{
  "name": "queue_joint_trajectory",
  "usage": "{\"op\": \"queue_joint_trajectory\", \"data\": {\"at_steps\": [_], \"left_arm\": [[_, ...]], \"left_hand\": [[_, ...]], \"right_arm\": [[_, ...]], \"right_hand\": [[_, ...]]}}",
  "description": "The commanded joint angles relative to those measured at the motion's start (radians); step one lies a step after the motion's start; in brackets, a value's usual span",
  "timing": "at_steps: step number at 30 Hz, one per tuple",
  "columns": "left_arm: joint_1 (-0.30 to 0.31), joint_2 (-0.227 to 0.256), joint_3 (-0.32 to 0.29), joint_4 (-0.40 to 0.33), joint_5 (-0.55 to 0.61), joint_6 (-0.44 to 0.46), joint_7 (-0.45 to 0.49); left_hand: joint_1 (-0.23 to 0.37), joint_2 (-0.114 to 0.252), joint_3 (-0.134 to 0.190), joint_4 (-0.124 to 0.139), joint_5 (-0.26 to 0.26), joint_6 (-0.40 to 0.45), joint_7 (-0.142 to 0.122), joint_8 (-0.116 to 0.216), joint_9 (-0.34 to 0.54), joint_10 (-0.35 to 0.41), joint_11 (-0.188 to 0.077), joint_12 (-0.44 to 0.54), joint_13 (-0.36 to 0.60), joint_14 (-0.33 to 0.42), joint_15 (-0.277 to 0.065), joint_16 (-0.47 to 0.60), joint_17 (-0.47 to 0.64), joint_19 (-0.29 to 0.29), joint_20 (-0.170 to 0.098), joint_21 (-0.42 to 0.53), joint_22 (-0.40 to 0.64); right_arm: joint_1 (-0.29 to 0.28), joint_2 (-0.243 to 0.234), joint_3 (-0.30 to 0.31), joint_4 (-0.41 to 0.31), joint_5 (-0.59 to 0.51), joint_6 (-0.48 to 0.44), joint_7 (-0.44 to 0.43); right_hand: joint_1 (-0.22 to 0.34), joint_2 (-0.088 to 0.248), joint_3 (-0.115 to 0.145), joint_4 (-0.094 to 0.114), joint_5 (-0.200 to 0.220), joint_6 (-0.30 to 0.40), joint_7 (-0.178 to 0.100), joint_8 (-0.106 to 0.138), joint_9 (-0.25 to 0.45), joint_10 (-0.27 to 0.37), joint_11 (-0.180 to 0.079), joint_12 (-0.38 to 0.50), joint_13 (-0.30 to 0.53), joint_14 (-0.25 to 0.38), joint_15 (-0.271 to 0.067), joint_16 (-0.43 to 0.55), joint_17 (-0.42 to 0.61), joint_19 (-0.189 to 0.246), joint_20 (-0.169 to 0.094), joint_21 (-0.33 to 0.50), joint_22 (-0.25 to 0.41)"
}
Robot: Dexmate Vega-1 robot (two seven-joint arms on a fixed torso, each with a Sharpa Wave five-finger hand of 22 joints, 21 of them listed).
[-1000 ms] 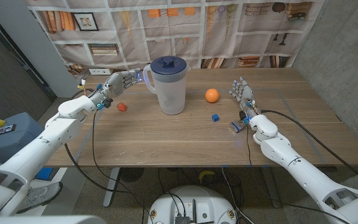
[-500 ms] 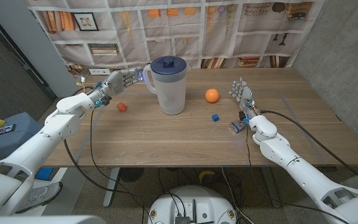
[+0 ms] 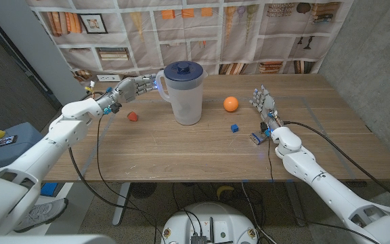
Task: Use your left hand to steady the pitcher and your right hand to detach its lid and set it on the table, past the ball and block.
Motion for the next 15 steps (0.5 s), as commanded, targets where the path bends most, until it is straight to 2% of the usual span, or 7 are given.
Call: {"op": "queue_joint_trajectory", "data": {"at_steps": [1, 5, 6, 10, 15], "left_arm": [[-0.019, 0.007, 0.013, 0.019, 0.023, -0.002, -0.015], [-0.017, 0.01, 0.013, 0.014, 0.033, -0.005, 0.004], [-0.019, 0.01, 0.014, 0.016, 0.037, -0.006, 0.005], [-0.035, 0.006, 0.022, 0.035, 0.049, -0.012, -0.001], [-0.056, -0.002, 0.036, 0.06, 0.069, -0.018, -0.003]], "left_hand": [[0.048, -0.01, 0.014, 0.0, 0.007, 0.019, -0.005, 0.008, 0.003, 0.022, -0.007, 0.004, 0.002, 0.023, -0.035, 0.007, 0.002, 0.022, -0.002, 0.011, 0.004], [0.12, -0.029, 0.02, -0.001, 0.009, 0.049, -0.02, 0.015, 0.002, 0.048, -0.026, 0.005, 0.001, 0.058, -0.057, 0.009, 0.001, 0.048, -0.01, 0.013, 0.003], [0.138, -0.036, 0.021, -0.001, 0.009, 0.057, -0.023, 0.017, 0.002, 0.057, -0.037, 0.005, 0.001, 0.064, -0.062, 0.007, 0.001, 0.054, -0.014, 0.012, 0.003], [0.179, -0.045, 0.022, 0.0, 0.009, 0.076, -0.029, 0.02, 0.002, 0.07, -0.041, 0.004, 0.0, 0.079, -0.071, 0.006, 0.0, 0.067, -0.013, 0.013, 0.004], [0.285, -0.065, 0.017, 0.002, 0.008, 0.122, -0.044, 0.024, 0.001, 0.119, -0.059, 0.006, -0.001, 0.134, -0.099, 0.008, -0.001, 0.104, -0.025, 0.015, 0.004]], "right_arm": [[-0.012, 0.004, 0.004, 0.003, 0.002, 0.016, -0.002], [-0.018, 0.003, 0.007, -0.001, 0.002, 0.02, -0.007], [-0.019, 0.003, 0.007, -0.001, 0.002, 0.022, -0.007], [-0.024, 0.003, 0.008, -0.006, 0.0, 0.022, -0.015], [-0.029, 0.007, 0.009, -0.004, -0.001, 0.033, -0.017]], "right_hand": [[-0.01, 0.007, 0.004, -0.001, 0.005, 0.006, -0.007, 0.005, 0.002, 0.007, -0.002, 0.006, 0.002, 0.006, -0.001, 0.004, -0.001, 0.006, 0.01, 0.005, 0.002], [-0.011, 0.007, 0.003, 0.0, 0.005, 0.006, -0.007, 0.006, 0.002, 0.008, -0.003, 0.006, 0.002, 0.007, 0.0, 0.005, -0.001, 0.007, 0.012, 0.006, 0.002], [-0.011, 0.007, 0.003, 0.0, 0.005, 0.006, -0.007, 0.006, 0.002, 0.007, -0.003, 0.006, 0.002, 0.006, -0.001, 0.005, -0.001, 0.007, 0.013, 0.006, 0.002], [-0.012, 0.008, 0.003, 0.001, 0.005, 0.006, -0.008, 0.006, 0.002, 0.007, -0.003, 0.006, 0.002, 0.007, 0.0, 0.005, -0.002, 0.007, 0.013, 0.006, 0.002], [-0.013, 0.008, 0.002, 0.001, 0.005, 0.007, -0.008, 0.006, 0.002, 0.007, -0.002, 0.006, 0.002, 0.007, 0.0, 0.005, -0.002, 0.007, 0.015, 0.006, 0.002]]}}
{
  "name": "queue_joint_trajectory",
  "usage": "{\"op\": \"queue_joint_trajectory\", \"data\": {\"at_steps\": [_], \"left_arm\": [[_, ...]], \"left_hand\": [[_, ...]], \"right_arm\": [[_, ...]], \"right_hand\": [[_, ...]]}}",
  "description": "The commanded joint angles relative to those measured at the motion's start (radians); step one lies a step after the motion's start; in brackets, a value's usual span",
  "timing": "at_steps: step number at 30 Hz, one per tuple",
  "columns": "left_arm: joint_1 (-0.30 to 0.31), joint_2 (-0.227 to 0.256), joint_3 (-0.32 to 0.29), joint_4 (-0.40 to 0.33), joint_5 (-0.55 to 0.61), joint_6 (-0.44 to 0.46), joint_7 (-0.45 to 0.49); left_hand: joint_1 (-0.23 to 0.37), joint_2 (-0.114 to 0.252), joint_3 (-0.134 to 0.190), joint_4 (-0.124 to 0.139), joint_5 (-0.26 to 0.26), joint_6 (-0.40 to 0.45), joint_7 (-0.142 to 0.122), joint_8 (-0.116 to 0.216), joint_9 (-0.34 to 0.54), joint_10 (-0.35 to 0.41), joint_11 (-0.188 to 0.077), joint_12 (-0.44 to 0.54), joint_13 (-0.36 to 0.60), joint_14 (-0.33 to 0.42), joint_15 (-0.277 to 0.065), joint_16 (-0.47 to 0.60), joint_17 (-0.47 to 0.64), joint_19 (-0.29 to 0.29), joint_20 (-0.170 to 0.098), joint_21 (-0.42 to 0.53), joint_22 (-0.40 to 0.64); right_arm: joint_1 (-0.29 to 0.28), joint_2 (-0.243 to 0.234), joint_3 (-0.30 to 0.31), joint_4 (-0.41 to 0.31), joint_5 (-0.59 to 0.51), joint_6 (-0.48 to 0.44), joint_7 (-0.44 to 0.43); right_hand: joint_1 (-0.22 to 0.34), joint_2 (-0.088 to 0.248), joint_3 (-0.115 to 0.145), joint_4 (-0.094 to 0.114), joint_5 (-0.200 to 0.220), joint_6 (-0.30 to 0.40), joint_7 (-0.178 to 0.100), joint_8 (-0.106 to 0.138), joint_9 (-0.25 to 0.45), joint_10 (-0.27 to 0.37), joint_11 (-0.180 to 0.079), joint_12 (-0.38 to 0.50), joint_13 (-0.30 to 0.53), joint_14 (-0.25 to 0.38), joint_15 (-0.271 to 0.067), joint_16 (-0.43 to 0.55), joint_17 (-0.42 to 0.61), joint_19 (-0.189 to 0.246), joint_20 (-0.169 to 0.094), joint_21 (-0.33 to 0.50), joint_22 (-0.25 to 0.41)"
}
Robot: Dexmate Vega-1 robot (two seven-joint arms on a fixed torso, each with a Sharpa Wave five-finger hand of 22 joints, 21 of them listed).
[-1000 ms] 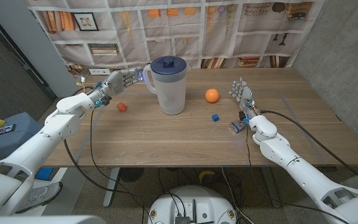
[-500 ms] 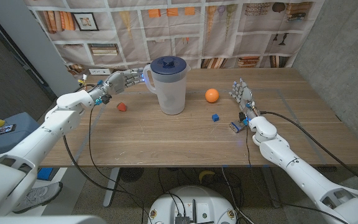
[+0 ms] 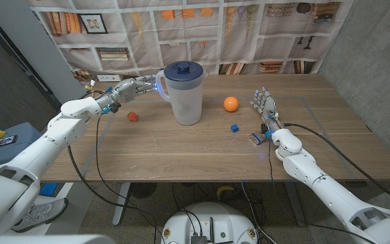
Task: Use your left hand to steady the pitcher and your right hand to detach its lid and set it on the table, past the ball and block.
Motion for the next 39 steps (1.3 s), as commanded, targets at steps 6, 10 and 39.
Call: {"op": "queue_joint_trajectory", "data": {"at_steps": [6, 10, 39], "left_arm": [[-0.074, -0.031, 0.045, 0.091, 0.053, -0.022, -0.017], [-0.099, -0.047, 0.06, 0.126, 0.061, -0.026, -0.041], [-0.122, -0.059, 0.08, 0.124, 0.094, -0.011, -0.007]], "left_hand": [[0.116, -0.025, -0.01, 0.004, 0.006, 0.075, -0.012, 0.015, 0.001, 0.077, -0.018, 0.01, 0.0, 0.067, -0.106, 0.008, 0.0, 0.058, -0.013, 0.011, 0.005], [0.141, -0.032, -0.022, 0.006, 0.005, 0.102, -0.012, 0.018, 0.001, 0.092, -0.021, 0.008, -0.001, 0.081, -0.111, 0.006, -0.001, 0.071, -0.02, 0.011, 0.005], [0.257, -0.024, -0.137, 0.021, -0.002, 0.301, -0.024, 0.027, 0.0, 0.291, -0.047, 0.02, -0.002, 0.247, -0.158, 0.014, 0.0, 0.169, -0.084, 0.021, 0.009]], "right_arm": [[-0.02, 0.004, 0.005, -0.013, -0.004, 0.016, -0.021], [-0.026, 0.003, 0.007, -0.019, -0.004, 0.02, -0.023], [-0.06, -0.019, 0.025, -0.058, -0.004, 0.026, -0.035]], "right_hand": [[-0.008, 0.003, 0.001, 0.002, 0.006, 0.004, -0.004, 0.006, 0.002, 0.007, -0.003, 0.006, 0.002, 0.006, -0.002, 0.006, 0.001, 0.004, 0.008, 0.006, 0.003], [-0.009, 0.003, 0.001, 0.003, 0.006, 0.004, -0.005, 0.006, 0.002, 0.007, -0.003, 0.006, 0.002, 0.007, -0.001, 0.006, 0.0, 0.004, 0.011, 0.006, 0.003], [-0.009, 0.006, -0.001, 0.005, 0.007, 0.008, -0.003, 0.007, 0.002, 0.009, -0.004, 0.007, 0.002, 0.009, -0.005, 0.008, -0.005, 0.004, -0.003, 0.006, 0.003]]}}
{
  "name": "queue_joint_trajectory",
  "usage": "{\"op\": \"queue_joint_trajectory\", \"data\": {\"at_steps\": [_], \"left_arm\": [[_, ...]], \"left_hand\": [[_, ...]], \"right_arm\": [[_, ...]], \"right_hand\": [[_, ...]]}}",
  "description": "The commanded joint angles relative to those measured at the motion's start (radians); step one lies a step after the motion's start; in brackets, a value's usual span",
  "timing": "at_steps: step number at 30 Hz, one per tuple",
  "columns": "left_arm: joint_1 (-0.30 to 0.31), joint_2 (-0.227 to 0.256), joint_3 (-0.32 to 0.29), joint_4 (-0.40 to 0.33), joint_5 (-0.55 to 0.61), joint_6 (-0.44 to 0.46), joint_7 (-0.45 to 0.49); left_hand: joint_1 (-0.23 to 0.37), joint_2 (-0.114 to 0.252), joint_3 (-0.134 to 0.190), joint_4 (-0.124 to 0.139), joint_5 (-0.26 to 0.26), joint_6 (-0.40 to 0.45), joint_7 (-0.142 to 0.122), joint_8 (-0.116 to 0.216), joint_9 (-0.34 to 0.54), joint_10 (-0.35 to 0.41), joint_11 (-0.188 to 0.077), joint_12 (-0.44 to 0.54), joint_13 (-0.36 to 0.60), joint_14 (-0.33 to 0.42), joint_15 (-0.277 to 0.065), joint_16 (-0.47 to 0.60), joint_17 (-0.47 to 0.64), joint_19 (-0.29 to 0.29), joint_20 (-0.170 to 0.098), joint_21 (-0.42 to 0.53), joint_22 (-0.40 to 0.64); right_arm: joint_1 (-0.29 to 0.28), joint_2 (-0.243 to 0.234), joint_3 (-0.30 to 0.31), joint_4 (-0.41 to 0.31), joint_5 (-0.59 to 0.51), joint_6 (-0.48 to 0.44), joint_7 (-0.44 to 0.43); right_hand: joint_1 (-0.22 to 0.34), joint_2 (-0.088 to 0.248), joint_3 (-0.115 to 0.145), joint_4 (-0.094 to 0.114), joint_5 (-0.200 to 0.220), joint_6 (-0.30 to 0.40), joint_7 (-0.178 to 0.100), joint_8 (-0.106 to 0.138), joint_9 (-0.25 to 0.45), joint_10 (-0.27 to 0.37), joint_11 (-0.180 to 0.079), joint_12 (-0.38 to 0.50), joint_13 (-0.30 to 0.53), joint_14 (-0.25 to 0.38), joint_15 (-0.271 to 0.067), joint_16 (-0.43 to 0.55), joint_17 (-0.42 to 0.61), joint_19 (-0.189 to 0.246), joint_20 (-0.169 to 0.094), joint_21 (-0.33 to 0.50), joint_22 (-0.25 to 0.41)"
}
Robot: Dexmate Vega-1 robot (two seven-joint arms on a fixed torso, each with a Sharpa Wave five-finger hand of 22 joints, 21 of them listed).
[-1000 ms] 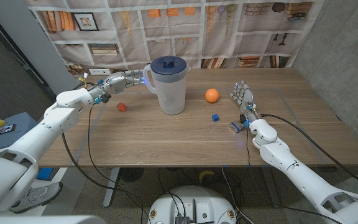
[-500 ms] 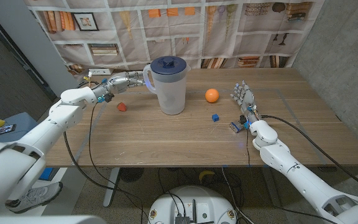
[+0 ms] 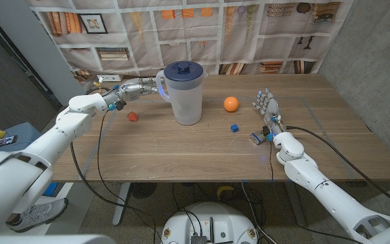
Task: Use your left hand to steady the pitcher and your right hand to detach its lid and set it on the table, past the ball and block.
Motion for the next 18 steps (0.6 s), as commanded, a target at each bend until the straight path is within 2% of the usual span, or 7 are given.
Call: {"op": "queue_joint_trajectory", "data": {"at_steps": [1, 2, 6, 7, 18], "left_arm": [[0.006, 0.001, 0.001, -0.026, 0.008, 0.017, 0.038], [0.009, 0.003, 0.0, -0.029, 0.009, 0.014, 0.042], [0.023, 0.008, -0.005, -0.053, 0.005, 0.028, 0.067], [0.023, 0.007, -0.005, -0.051, 0.008, 0.022, 0.068], [0.04, 0.004, -0.01, -0.073, 0.012, 0.019, 0.116]], "left_hand": [[0.025, 0.008, -0.022, 0.001, -0.002, 0.043, -0.001, 0.007, 0.003, 0.041, -0.001, 0.006, 0.002, 0.038, -0.153, 0.007, 0.004, 0.028, -0.043, 0.008, 0.004], [0.029, 0.01, -0.029, 0.001, -0.002, 0.058, -0.003, 0.008, 0.002, 0.051, -0.006, 0.005, 0.002, 0.046, -0.154, 0.007, 0.004, 0.033, -0.047, 0.009, 0.004], [0.043, 0.017, -0.05, 0.003, -0.003, 0.093, 0.001, 0.007, 0.002, 0.09, 0.004, 0.008, 0.001, 0.076, -0.16, 0.008, 0.004, 0.047, -0.06, 0.01, 0.005], [0.046, 0.018, -0.054, 0.003, -0.004, 0.102, -0.001, 0.008, 0.002, 0.096, 0.004, 0.007, 0.001, 0.082, -0.161, 0.008, 0.004, 0.052, -0.061, 0.011, 0.005], [0.066, 0.046, -0.084, 0.008, -0.004, 0.16, -0.006, 0.004, 0.001, 0.161, 0.003, 0.008, -0.001, 0.144, -0.17, 0.016, 0.007, 0.079, -0.075, 0.015, 0.007]], "right_arm": [[-0.011, -0.008, 0.006, -0.011, -0.002, 0.003, -0.003], [-0.011, -0.008, 0.007, -0.01, -0.002, 0.004, -0.002], [-0.012, -0.011, 0.008, -0.011, -0.001, 0.004, 0.0], [-0.013, -0.012, 0.008, -0.013, -0.001, 0.001, -0.001], [-0.015, -0.025, 0.014, -0.025, 0.0, -0.014, -0.004]], "right_hand": [[-0.009, 0.006, -0.001, 0.005, 0.008, 0.009, -0.002, 0.007, 0.002, 0.005, 0.0, 0.007, 0.002, 0.01, -0.004, 0.008, 0.0, 0.003, -0.007, 0.006, 0.003], [-0.009, 0.006, -0.001, 0.006, 0.008, 0.009, -0.002, 0.007, 0.002, 0.005, 0.0, 0.007, 0.002, 0.01, -0.004, 0.008, -0.001, 0.003, -0.007, 0.006, 0.003], [-0.009, 0.007, -0.001, 0.006, 0.008, 0.009, -0.002, 0.007, 0.002, 0.006, 0.0, 0.007, 0.002, 0.01, -0.003, 0.009, -0.001, 0.004, -0.009, 0.007, 0.003], [-0.009, 0.008, -0.001, 0.006, 0.009, 0.01, -0.003, 0.007, 0.002, 0.006, -0.001, 0.007, 0.002, 0.01, -0.001, 0.008, -0.002, 0.004, 0.001, 0.007, 0.003], [-0.009, 0.009, -0.001, 0.007, 0.009, 0.012, -0.006, 0.007, 0.002, 0.005, -0.002, 0.007, 0.002, 0.007, 0.006, 0.008, -0.004, 0.005, 0.005, 0.007, 0.003]]}}
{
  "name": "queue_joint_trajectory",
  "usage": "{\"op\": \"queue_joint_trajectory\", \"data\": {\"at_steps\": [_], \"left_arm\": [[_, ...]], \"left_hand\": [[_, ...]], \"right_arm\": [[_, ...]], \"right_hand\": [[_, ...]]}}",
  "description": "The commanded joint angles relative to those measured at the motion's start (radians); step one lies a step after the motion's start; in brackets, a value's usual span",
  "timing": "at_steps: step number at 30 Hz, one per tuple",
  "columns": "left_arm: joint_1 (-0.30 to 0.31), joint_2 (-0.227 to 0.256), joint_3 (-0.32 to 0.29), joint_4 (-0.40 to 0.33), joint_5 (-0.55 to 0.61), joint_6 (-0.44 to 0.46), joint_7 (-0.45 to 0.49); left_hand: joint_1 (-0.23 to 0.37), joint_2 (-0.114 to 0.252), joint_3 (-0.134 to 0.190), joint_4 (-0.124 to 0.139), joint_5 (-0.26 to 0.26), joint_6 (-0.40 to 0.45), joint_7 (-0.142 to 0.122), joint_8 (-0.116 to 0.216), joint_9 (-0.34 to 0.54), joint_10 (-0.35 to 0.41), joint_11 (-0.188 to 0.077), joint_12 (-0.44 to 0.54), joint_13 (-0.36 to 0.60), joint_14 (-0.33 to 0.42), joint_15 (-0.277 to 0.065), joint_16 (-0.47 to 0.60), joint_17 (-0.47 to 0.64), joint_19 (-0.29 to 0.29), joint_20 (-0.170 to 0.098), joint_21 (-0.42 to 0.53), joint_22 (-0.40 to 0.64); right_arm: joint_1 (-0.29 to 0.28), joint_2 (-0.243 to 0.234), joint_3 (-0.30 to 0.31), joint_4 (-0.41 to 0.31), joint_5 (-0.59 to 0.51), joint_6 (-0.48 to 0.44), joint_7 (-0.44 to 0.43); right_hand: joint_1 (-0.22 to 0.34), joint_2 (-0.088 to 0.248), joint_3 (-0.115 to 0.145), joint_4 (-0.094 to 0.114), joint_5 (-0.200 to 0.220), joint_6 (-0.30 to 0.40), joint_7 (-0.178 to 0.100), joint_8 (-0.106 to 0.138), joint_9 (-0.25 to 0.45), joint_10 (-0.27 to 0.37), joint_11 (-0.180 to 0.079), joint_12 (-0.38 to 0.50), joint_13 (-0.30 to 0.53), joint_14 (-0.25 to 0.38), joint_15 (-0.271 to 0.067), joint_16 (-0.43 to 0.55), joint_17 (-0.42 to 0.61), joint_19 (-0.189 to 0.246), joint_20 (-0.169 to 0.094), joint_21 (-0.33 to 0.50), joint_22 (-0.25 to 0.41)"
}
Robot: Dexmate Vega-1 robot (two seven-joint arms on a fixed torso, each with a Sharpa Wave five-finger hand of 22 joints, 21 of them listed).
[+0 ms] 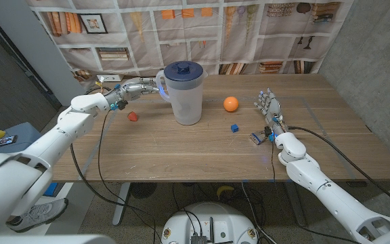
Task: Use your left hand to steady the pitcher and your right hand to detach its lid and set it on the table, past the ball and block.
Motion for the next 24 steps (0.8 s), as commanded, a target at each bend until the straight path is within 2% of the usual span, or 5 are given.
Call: {"op": "queue_joint_trajectory", "data": {"at_steps": [1, 13, 21, 24], "left_arm": [[0.02, -0.001, -0.007, -0.028, 0.002, 0.006, 0.05], [-0.002, -0.01, 0.007, -0.01, 0.024, 0.002, 0.057], [-0.015, -0.02, 0.013, -0.002, 0.03, 0.009, 0.064], [-0.022, -0.026, 0.016, 0.008, 0.03, 0.004, 0.057]], "left_hand": [[0.013, 0.013, -0.012, 0.001, -0.004, 0.019, 0.0, -0.001, 0.001, 0.026, -0.001, 0.004, -0.001, 0.028, -0.163, 0.008, 0.005, 0.014, -0.074, 0.003, 0.002], [0.043, 0.057, -0.033, 0.0, -0.004, 0.047, -0.027, -0.019, 0.001, 0.093, -0.029, 0.002, -0.001, 0.098, -0.175, 0.015, 0.009, 0.017, -0.091, -0.001, 0.003], [0.068, 0.08, -0.056, -0.004, -0.006, 0.099, -0.004, -0.026, 0.002, 0.147, -0.031, -0.002, 0.0, 0.156, -0.179, 0.016, 0.01, 0.042, -0.12, 0.005, 0.003], [0.079, 0.091, -0.062, -0.004, -0.006, 0.129, -0.003, -0.026, 0.002, 0.174, -0.034, -0.001, 0.0, 0.183, -0.179, 0.017, 0.01, 0.052, -0.124, 0.007, 0.003]], "right_arm": [[-0.004, -0.015, 0.006, -0.016, 0.001, -0.021, -0.005], [0.0, -0.011, 0.009, -0.004, 0.003, -0.014, -0.004], [-0.003, -0.012, 0.011, -0.006, 0.003, -0.015, -0.01], [-0.004, -0.011, 0.012, -0.005, 0.004, -0.012, -0.009]], "right_hand": [[-0.009, 0.009, -0.001, 0.007, 0.004, 0.009, -0.002, 0.007, 0.002, 0.005, -0.002, 0.006, 0.002, 0.007, 0.006, 0.004, 0.0, 0.001, 0.001, 0.007, 0.003], [-0.008, 0.01, -0.002, 0.008, 0.005, 0.013, 0.0, 0.008, 0.002, 0.005, 0.0, 0.007, 0.002, 0.01, -0.002, 0.005, -0.002, 0.001, -0.005, 0.007, 0.003], [-0.008, 0.011, -0.001, 0.008, 0.005, 0.014, 0.0, 0.008, 0.002, 0.005, 0.0, 0.007, 0.002, 0.011, -0.003, 0.006, -0.003, 0.001, -0.005, 0.007, 0.003], [-0.007, 0.012, -0.001, 0.008, 0.005, 0.015, -0.001, 0.008, 0.002, 0.005, 0.001, 0.007, 0.002, 0.011, -0.003, 0.006, -0.004, 0.001, -0.006, 0.007, 0.003]]}}
